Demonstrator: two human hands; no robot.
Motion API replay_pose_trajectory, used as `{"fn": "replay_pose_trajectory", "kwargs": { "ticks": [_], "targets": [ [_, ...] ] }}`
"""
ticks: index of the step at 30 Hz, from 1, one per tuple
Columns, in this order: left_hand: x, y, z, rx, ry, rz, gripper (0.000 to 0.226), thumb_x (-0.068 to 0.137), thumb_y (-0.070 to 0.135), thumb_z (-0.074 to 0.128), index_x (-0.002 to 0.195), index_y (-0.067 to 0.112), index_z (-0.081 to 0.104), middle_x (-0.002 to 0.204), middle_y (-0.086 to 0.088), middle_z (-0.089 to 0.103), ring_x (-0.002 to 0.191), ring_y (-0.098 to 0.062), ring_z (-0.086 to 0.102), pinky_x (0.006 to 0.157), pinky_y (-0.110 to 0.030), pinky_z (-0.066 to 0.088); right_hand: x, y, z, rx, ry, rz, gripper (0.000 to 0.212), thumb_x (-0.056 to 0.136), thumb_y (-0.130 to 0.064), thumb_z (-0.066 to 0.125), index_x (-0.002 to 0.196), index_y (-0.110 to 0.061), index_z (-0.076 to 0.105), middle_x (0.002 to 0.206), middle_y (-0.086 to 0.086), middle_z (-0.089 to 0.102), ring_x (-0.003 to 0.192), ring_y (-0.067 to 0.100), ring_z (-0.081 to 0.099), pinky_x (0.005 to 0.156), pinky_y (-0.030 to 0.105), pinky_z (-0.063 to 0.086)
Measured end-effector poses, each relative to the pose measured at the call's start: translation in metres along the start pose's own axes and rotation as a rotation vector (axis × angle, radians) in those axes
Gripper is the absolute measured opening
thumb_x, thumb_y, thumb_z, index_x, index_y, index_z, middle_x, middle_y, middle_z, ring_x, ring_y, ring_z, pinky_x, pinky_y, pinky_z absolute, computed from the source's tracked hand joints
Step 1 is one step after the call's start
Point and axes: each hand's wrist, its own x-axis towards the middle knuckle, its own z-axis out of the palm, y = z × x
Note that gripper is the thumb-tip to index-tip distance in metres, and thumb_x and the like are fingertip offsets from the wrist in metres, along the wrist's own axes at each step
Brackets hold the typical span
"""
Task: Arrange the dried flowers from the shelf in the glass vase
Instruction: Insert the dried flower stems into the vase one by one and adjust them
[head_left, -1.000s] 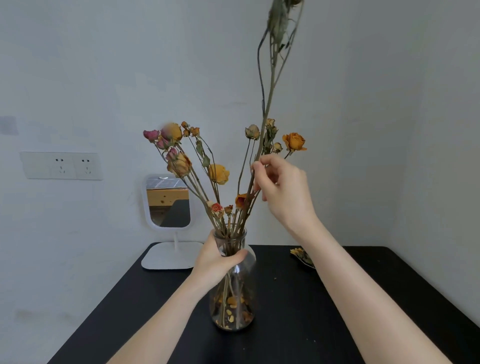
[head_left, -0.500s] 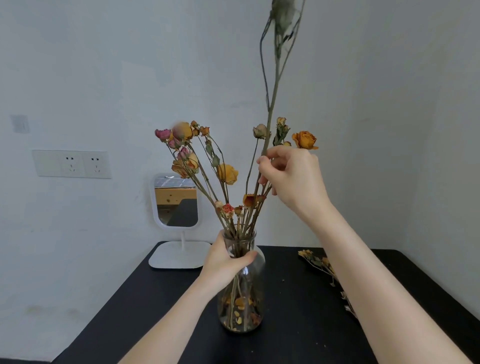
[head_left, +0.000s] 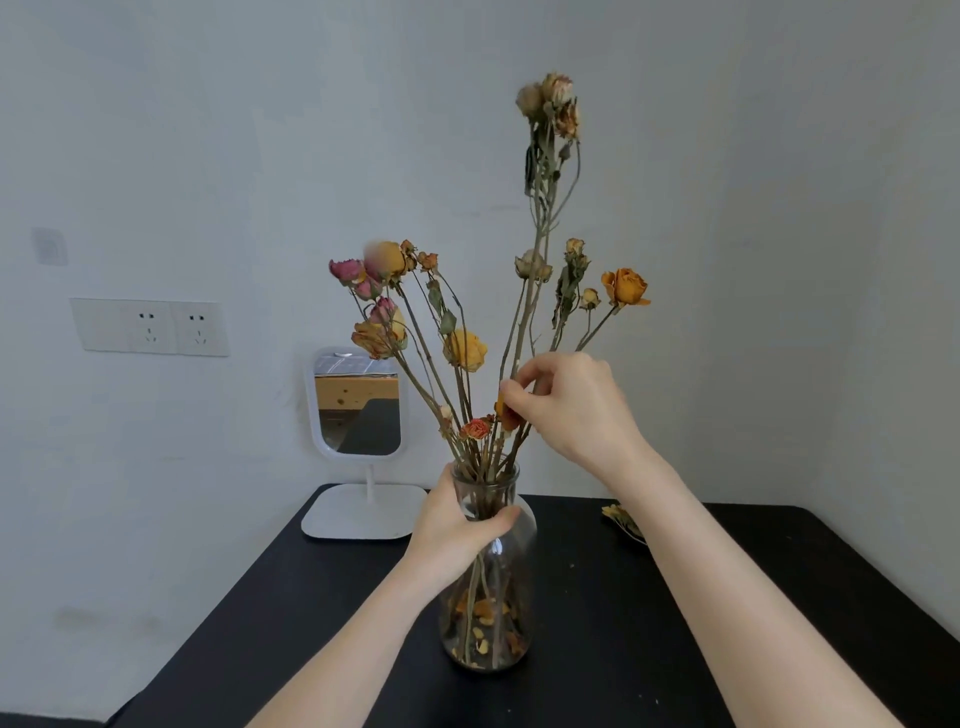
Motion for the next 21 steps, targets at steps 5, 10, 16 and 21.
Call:
{"fn": "replay_pose_trajectory", "kwargs": {
  "ticks": [5,10,16,21],
  "targets": [
    [-0.001,0.001,-0.001,-0.002,-0.003,-0.002,0.052,0.072,0.035,0.075,0.105,0.046,0.037,0.101,0.027,0.052,0.092,0.007,0.051,0.069,-0.005,0.037,0.01,-0.009,-0.013,0.235,0.111,0.011,0.017,0.088,-0.037,0.06,0.079,-0.022,0.06,0.052,-0.005,0.055,0.049,0.003,0.052,0.051,0.014,0.044],
    [0.0,-0.001,0.0,0.001,-0.001,-0.016,0.056,0.072,0.035,0.075,0.113,0.04,0.038,0.103,0.026,0.051,0.095,0.003,0.05,0.08,-0.013,0.039,0.006,-0.009,-0.017,0.205,-0.047,0.06,0.031,0.085,-0.042,0.062,0.066,-0.018,0.062,0.058,-0.002,0.062,0.058,0.005,0.058,0.055,0.012,0.042],
    [0.001,-0.001,-0.001,0.004,-0.001,-0.01,0.049,0.072,0.035,0.075,0.1,0.048,0.038,0.1,0.029,0.051,0.093,0.006,0.05,0.076,-0.009,0.037,0.005,-0.008,-0.022,0.352,0.015,0.09,0.027,0.08,-0.045,0.067,0.071,-0.02,0.06,0.053,-0.003,0.057,0.042,0.001,0.045,0.054,0.018,0.04],
    [0.002,-0.003,0.0,0.009,0.003,-0.015,0.054,0.071,0.037,0.075,0.106,0.048,0.035,0.1,0.03,0.05,0.092,0.007,0.049,0.081,-0.016,0.038,0.002,-0.005,-0.019,0.337,-0.018,0.1,0.026,0.08,-0.036,0.07,0.063,-0.018,0.062,0.05,-0.003,0.055,0.039,0.0,0.046,0.056,0.017,0.038]
  ]
}}
